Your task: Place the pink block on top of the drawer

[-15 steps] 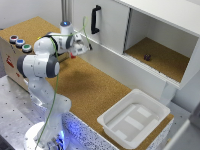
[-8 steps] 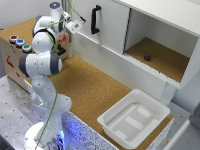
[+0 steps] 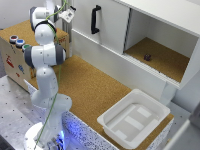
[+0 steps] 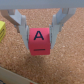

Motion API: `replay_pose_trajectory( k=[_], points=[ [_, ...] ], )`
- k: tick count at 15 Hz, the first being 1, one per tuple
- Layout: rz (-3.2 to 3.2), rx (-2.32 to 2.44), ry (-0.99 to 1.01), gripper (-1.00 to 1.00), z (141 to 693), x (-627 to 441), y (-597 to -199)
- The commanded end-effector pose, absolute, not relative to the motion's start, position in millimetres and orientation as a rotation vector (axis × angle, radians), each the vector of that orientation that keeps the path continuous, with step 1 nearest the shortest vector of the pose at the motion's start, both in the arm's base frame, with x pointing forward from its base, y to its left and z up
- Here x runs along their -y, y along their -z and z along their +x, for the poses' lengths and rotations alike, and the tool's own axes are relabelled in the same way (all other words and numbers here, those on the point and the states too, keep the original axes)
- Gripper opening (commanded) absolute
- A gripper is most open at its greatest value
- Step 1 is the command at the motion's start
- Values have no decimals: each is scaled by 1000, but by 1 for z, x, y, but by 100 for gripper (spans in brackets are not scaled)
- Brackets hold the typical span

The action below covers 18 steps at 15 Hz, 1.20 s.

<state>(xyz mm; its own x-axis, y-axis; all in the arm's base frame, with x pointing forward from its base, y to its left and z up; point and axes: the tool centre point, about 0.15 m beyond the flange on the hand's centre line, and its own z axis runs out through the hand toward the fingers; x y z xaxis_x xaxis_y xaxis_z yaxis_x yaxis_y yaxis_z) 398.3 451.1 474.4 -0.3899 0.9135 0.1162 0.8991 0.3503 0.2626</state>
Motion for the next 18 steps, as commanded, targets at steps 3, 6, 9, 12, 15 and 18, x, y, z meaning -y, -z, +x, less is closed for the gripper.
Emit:
replay_pose_trajectory(
  k=[3,6,9,12,15,18],
  points=[
    [1964,-2582,-194,-100,405,-465,-454],
    [2157,-2458,-171,-100,412,-461,-447],
    [2225,-2330,-175,100,416,-458,-452],
    [2245,-2295,-243,100,411,-451,-469],
    [2021,-2208,-460,100,370,-426,-510],
    [2042,-2175,-451,100,345,-390,-513]
  ],
)
